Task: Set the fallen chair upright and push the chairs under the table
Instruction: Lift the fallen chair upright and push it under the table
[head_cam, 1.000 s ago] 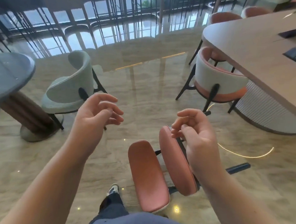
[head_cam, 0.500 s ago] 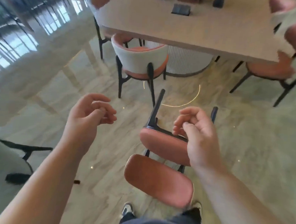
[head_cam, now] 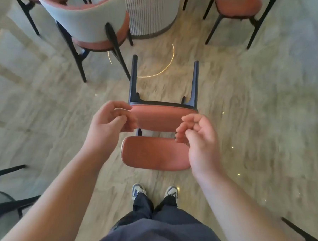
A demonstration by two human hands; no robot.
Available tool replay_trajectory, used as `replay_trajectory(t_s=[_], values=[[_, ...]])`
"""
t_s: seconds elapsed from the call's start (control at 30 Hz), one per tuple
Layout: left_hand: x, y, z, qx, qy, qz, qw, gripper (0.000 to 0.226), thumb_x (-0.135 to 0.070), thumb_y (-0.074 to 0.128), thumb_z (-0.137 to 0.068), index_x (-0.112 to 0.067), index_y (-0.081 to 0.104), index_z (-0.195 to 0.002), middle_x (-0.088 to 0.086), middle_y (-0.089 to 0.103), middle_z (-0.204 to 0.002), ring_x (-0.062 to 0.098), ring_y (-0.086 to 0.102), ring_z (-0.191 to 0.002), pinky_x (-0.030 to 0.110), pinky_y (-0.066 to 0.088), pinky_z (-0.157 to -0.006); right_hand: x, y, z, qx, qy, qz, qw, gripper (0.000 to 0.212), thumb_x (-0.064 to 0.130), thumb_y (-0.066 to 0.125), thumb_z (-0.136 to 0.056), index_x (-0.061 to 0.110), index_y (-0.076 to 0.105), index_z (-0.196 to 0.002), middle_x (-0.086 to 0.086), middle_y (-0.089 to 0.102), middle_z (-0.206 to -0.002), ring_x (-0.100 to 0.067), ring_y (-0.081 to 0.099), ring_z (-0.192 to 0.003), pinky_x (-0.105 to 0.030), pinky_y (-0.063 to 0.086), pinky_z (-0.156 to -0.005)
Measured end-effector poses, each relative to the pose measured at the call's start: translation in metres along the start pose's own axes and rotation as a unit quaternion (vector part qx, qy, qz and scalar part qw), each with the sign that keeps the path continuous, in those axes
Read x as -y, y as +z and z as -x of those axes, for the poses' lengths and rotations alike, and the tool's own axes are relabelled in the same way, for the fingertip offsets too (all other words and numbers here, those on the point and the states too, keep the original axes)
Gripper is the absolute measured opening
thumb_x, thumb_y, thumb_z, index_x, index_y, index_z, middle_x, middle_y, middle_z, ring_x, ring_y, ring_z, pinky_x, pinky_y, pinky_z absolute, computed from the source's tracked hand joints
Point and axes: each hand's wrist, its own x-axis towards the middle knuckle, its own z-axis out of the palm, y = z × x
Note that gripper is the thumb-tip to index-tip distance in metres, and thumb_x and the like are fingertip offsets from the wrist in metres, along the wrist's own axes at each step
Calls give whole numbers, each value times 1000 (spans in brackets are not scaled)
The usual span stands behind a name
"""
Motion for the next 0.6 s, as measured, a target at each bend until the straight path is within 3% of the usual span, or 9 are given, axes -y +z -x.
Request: replay_trajectory(t_s=[0.17, 0.33, 0.47, 0.6], values=[[41, 29, -5, 7, -36, -26, 999, 38, 10, 39, -89, -14, 65, -99, 0, 75, -74, 19, 71, -68, 28, 60, -71, -40, -37, -2, 2, 40, 20, 999, 32, -3, 40, -81, 12, 63, -99, 0, 67, -76, -17, 65, -71, -29, 56, -70], [108, 46, -28, -13, -63, -28, 998, 40, 16, 39, -94, -13, 66, -97, 2, 74, -72, 25, 69, -73, 42, 60, -81, -103, -64, -30, -15, 67, 27, 997, 31, 0, 42, -81, 14, 64, -98, 0, 67, -77, -16, 64, -72, -27, 54, -70], [190, 55, -53, 1, -69, -33, 997, 42, 16, 40, -96, -14, 68, -95, 5, 75, -75, 21, 71, -70, 32, 61, -74, -183, -75, -46, -13, 80, 51, 995, 33, -5, 42, -87, 14, 65, -100, -1, 68, -81, -18, 66, -77, -31, 56, -72], [292, 56, -75, 25, -87, -33, 995, 44, 14, 41, -100, -18, 70, -93, 8, 75, -79, 20, 71, -69, 24, 59, -68, -284, -86, -65, 4, 104, 73, 992, 48, -15, 39, -91, 24, 67, -96, 1, 68, -81, -18, 66, -78, -31, 56, -74]])
